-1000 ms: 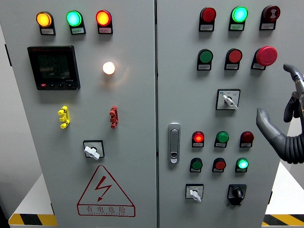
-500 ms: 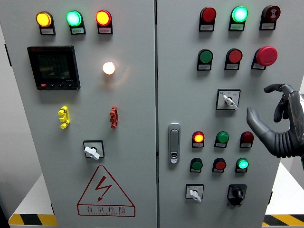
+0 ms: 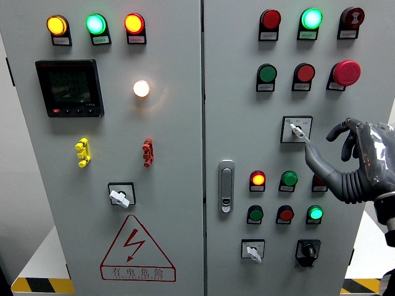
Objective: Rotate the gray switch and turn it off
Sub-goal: 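Close the right hand's fingers around the rotary switch handle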
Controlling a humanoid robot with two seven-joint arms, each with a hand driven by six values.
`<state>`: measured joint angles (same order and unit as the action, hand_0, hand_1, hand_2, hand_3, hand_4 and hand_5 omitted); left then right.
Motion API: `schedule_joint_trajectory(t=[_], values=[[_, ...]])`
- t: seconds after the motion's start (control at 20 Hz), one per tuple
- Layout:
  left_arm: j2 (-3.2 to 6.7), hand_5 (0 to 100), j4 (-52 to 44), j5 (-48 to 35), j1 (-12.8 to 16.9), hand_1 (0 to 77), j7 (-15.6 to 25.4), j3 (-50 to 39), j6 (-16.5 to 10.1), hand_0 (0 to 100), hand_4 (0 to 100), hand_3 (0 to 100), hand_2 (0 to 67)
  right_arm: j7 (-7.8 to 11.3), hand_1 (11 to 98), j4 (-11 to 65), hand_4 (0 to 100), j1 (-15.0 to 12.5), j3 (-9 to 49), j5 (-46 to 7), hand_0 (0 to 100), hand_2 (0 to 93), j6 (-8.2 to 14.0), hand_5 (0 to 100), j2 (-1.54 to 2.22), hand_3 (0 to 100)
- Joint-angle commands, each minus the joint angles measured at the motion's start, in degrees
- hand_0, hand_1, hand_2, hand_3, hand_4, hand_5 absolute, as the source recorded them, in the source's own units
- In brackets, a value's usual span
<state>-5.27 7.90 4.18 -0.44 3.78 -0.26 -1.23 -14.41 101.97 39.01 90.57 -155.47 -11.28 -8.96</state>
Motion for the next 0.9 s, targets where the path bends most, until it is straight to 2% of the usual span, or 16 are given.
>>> schedule_joint_trajectory(t=[0.0,0.4,0.5,0.85], values=[[0.0,12,0.01,0.04,0.0,0.0,0.08,0.0,0.0,0,9,18,12.9,-0.26,34.0,-1.6,83,1.07,-1.18,-0.09,25,55.9,0.38,100,0.08,86],[0.0,12,0.01,-0.04,0.0,0.0,0.0,0.0,0.0,0,9,18,12.9,-0.97,33.9,-4.85,84,3.27,-2.5,-0.18,21,57.1,0.73,100,0.0,85],[0.0,12,0.01,0.04,0.0,0.0,0.0,0.0,0.0,0,9,18,12.9,-0.97,33.9,-5.55,84,3.53,-2.85,-0.18,20,57.2,0.73,100,0.09,85],[0.0,12,0.01,0.04,0.08,0.0,0.0,0.0,0.0,0,9,18,12.9,-0.88,34.2,-7.05,84,4.67,-2.77,-0.18,18,57.5,0.73,100,-0.09,85]])
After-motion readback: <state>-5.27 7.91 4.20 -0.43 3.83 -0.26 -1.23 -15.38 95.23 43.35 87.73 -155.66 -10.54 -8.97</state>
